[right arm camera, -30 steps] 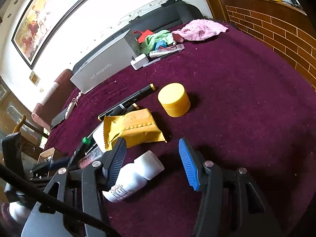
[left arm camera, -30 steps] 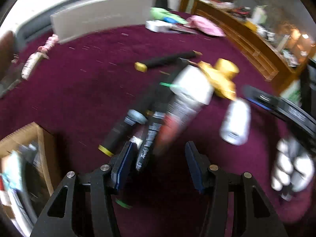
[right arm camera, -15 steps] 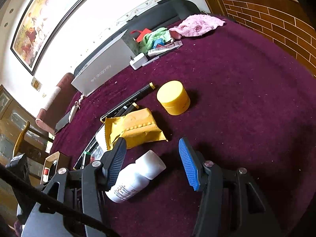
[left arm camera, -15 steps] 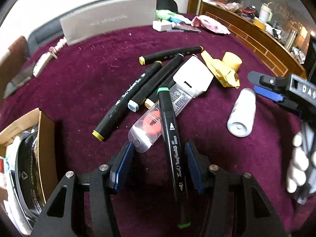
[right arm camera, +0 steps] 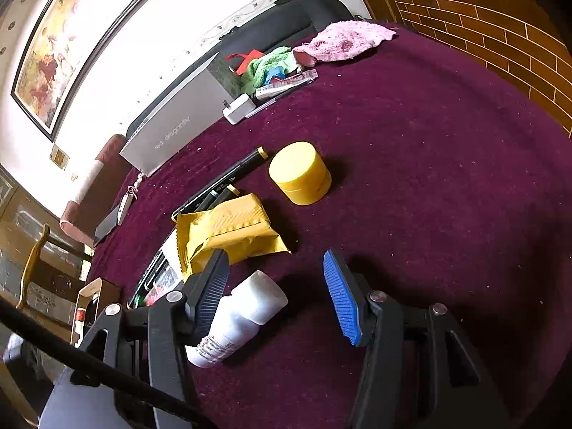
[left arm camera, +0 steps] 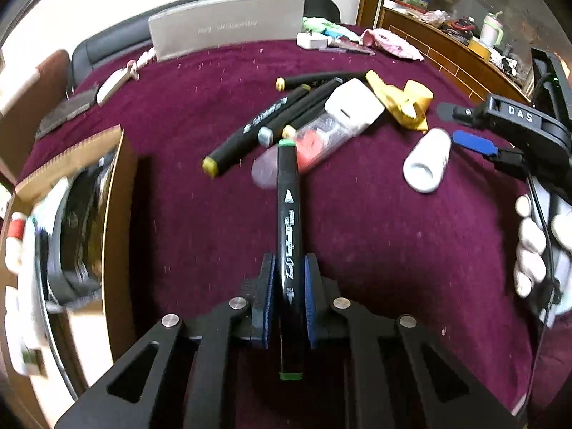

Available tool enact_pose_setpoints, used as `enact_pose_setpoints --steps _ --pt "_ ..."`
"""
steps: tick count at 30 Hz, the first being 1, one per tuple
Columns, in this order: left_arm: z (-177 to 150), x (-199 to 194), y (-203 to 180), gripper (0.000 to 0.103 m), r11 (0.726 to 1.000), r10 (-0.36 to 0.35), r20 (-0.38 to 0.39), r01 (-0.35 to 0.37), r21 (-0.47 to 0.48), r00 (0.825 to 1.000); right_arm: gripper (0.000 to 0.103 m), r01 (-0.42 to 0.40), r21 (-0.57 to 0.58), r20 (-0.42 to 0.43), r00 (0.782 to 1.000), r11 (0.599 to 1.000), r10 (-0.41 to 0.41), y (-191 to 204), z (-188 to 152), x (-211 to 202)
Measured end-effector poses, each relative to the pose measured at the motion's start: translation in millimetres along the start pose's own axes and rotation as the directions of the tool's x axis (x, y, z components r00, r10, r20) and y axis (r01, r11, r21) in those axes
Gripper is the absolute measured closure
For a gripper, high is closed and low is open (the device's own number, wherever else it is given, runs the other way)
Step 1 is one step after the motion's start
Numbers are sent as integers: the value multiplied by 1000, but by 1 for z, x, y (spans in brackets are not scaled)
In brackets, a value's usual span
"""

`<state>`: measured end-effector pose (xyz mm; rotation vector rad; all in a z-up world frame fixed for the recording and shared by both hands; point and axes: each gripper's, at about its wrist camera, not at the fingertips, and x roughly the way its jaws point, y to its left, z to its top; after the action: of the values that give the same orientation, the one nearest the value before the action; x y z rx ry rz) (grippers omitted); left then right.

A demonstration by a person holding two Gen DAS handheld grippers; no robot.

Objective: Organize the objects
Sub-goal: 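Grasp the black marker with green cap using the left tool, then lift the marker with the left tool while the right tool grasps a white bottle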

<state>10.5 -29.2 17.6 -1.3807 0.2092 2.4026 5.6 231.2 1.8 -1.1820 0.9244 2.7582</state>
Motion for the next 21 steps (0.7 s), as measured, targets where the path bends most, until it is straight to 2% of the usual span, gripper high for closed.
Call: enact_pose_setpoints --steps 2,3,4,5,6,7,8,9,10,11,12,13,15,17,21 --pt "3 2 -3 89 1000 14 3 -14 -6 1000 49 1 -1 -4 1000 1000 -1 0 0 1" --pt "6 5 -7 78 1000 20 4 -20 -1 1000 49 3 -2 -4 1000 1000 -3 0 -1 1" --pt "9 8 -13 57 1000 19 7 -19 13 1000 49 6 -2 -1 1000 1000 -6 0 -1 0" --pt "12 12 -21 45 999 11 10 -11 38 1000 49 10 -1 3 1000 1000 -10 -1 -1 0" --pt "12 17 -30 23 998 14 14 -15 65 1000 49 15 2 7 1000 1000 -15 -1 0 0" --pt "12 21 -37 18 995 31 28 -34 90 999 49 17 4 8 1000 1000 -17 -2 0 0" --pt "11 22 -41 20 995 25 56 -30 93 998 49 20 4 10 1000 1000 -20 -3 1 0" --pt "11 21 -41 30 996 17 60 -22 85 998 49 26 1 14 1000 1000 -26 -3 1 0" --pt "10 16 -39 70 997 9 69 -14 75 998 49 34 0 19 999 999 -34 -4 2 0" --pt "8 9 -34 90 998 -19 78 14 61 997 49 45 -1 26 999 999 -45 -5 3 0" --pt "5 2 -26 89 997 -76 72 74 27 994 49 51 0 30 998 999 -51 -6 3 0" --pt "0 -5 -19 92 996 -94 92 94 -2 991 49 58 3 33 998 998 -58 -8 3 0" --pt "-13 -26 -8 92 994 -99 149 104 -30 984 49 75 8 38 996 997 -75 -10 3 1" --pt "-27 -46 6 91 983 -146 198 165 -84 969 49 82 15 44 996 996 -83 -12 4 1" --pt "-43 -78 16 91 975 -171 263 202 -93 949 49 128 10 63 990 992 -129 -11 2 -16"
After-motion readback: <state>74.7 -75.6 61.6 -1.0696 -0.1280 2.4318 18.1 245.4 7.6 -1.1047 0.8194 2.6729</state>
